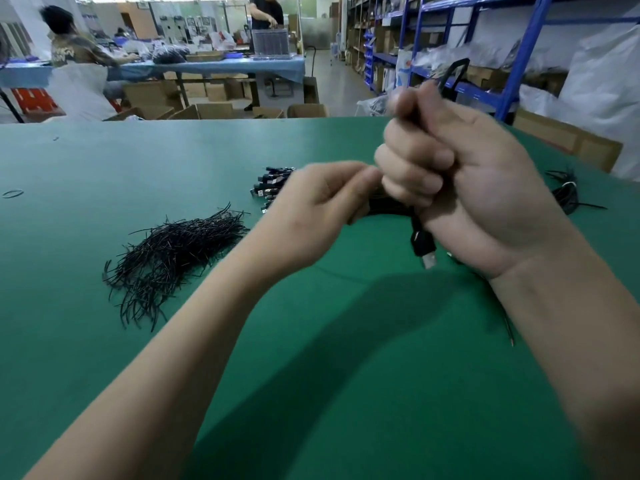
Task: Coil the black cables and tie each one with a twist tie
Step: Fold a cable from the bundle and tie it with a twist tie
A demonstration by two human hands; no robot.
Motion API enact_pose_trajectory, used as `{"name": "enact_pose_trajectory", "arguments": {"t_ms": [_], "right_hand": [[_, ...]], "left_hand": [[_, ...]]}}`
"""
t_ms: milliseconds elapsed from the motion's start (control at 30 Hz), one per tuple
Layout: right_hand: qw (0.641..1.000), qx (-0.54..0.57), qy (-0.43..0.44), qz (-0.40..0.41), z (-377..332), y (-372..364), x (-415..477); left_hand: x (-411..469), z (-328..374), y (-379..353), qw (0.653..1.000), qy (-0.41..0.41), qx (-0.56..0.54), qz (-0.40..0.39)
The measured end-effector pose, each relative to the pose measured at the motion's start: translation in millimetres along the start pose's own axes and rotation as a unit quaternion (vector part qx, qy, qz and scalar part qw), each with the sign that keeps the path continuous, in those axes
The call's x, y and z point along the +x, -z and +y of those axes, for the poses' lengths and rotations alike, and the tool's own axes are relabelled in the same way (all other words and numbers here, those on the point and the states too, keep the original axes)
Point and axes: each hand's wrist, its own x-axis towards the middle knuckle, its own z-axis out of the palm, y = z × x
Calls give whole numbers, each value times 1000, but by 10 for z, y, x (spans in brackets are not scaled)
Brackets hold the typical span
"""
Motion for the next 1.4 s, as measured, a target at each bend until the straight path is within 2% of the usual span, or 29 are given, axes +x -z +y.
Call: {"name": "enact_pose_trajectory", "arguments": {"t_ms": [100,200,300,367,400,467,533,633,767,867,933,1000,1067,1167,1233,1333,1400], "right_hand": [[986,-73,40,144,-5,147,34],[950,-232,41,203,69,203,45],[894,-409,8,184,133,209,32],[850,-509,-16,136,159,195,15],[839,-532,-27,110,173,187,8],[839,-535,-58,77,203,169,4],[873,-474,-97,49,222,149,-4],[946,-278,-162,-23,211,97,-36],[978,-43,-165,-124,213,-4,-62],[988,14,-116,-100,244,-99,-45],[994,44,-77,-59,236,-144,-23],[995,87,-36,-12,192,-132,4],[992,115,-8,50,135,-80,35],[985,65,31,158,80,29,51],[976,-44,50,207,92,82,46],[944,-243,38,218,156,93,42],[907,-367,30,204,192,97,38]], "left_hand": [[-15,50,-90,991,-16,106,-75],[-14,143,-104,976,-40,191,-96],[2,199,31,958,-77,268,-72],[15,214,167,958,-99,269,-29],[18,219,226,959,-106,264,-10],[13,215,328,963,-106,248,24],[4,199,407,969,-104,216,53],[16,159,461,984,-95,133,73],[34,61,340,993,-78,-34,83],[38,35,156,987,-47,-120,93],[28,25,54,987,-29,-134,88],[38,-22,-24,995,-11,-75,62],[25,-39,-91,999,3,34,10],[-18,70,-217,992,17,114,-58],[-27,144,-283,986,12,143,-82],[6,169,-238,968,-4,228,-102],[21,191,-134,951,10,287,-112]]}}
